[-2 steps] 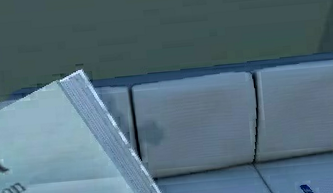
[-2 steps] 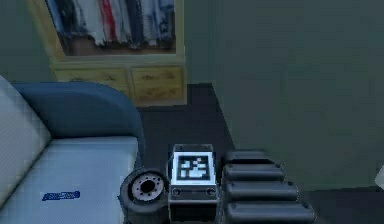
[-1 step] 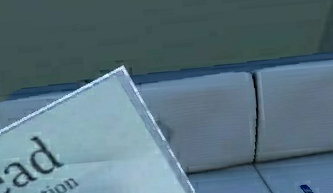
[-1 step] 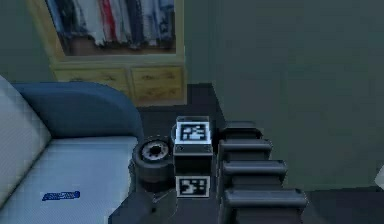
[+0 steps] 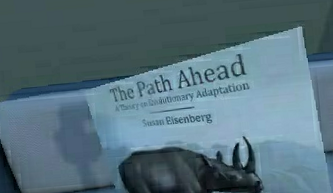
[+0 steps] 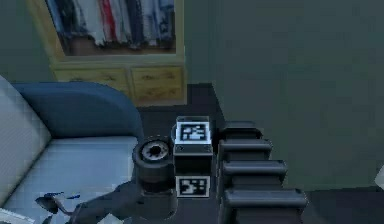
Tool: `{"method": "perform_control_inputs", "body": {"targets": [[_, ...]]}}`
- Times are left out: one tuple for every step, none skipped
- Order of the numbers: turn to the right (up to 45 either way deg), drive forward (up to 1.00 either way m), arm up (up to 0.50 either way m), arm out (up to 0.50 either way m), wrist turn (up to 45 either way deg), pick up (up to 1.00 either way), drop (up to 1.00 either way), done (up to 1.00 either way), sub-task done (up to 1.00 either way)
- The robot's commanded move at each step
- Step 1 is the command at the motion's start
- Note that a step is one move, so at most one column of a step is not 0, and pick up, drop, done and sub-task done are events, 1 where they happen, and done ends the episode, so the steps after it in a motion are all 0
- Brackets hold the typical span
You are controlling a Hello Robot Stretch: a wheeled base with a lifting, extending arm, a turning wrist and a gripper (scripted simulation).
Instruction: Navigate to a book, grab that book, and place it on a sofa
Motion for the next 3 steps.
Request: {"method": "perform_control_inputs", "body": {"targets": [[0.0,0.00,-0.38,0.00,0.0,0.00,0.00,0.00,0.00],[0.0,0.00,-0.32,0.00,0.0,0.00,0.00,0.00,0.00],[0.0,0.00,0.00,0.00,0.0,0.00,1.00,0.00,0.00]]}}
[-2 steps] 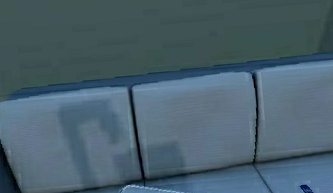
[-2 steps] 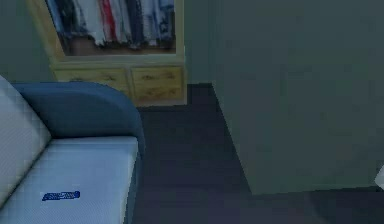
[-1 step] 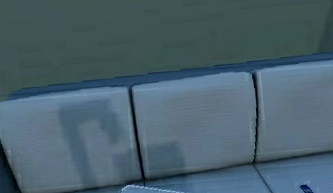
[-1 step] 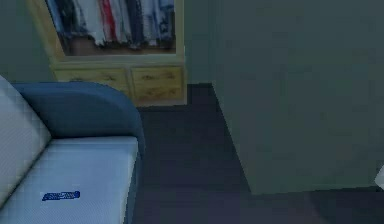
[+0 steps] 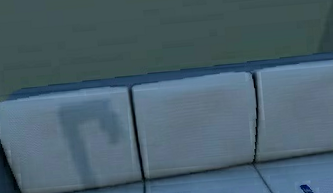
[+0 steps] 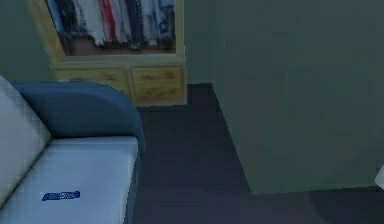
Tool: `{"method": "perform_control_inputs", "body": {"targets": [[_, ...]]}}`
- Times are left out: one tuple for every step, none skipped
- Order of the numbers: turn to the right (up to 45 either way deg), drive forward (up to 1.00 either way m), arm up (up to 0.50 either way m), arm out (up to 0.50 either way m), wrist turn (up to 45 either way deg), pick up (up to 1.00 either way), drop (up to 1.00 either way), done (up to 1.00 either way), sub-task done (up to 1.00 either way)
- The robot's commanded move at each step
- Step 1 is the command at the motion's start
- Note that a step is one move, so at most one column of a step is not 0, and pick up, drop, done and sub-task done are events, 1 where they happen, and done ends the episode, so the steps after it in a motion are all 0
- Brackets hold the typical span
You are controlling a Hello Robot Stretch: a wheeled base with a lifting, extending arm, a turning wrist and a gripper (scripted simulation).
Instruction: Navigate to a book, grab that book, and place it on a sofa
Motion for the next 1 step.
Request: {"method": "perform_control_inputs", "body": {"targets": [[0.0,0.00,0.10,0.00,0.0,0.00,0.00,0.00,0.00]]}}
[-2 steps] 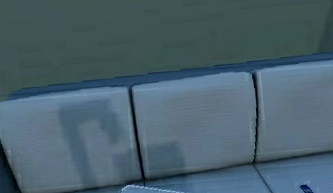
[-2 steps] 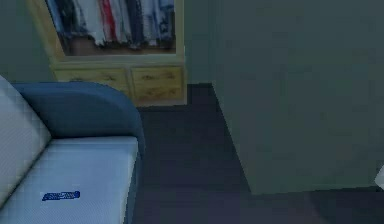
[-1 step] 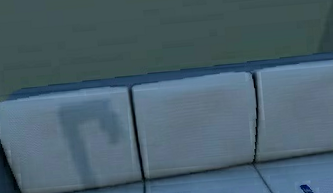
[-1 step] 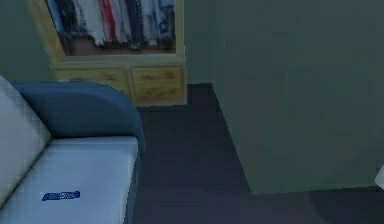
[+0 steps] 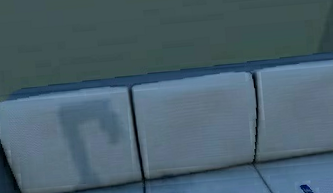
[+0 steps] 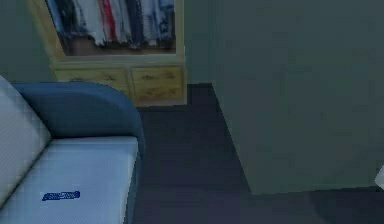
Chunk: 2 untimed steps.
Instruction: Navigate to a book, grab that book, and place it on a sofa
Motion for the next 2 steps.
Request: {"method": "perform_control_inputs", "body": {"targets": [[0.0,0.00,0.00,-0.04,0.0,0.00,0.00,0.00,0.00],[0.0,0.00,0.00,0.00,0.0,0.00,0.00,1.00,0.00]]}}
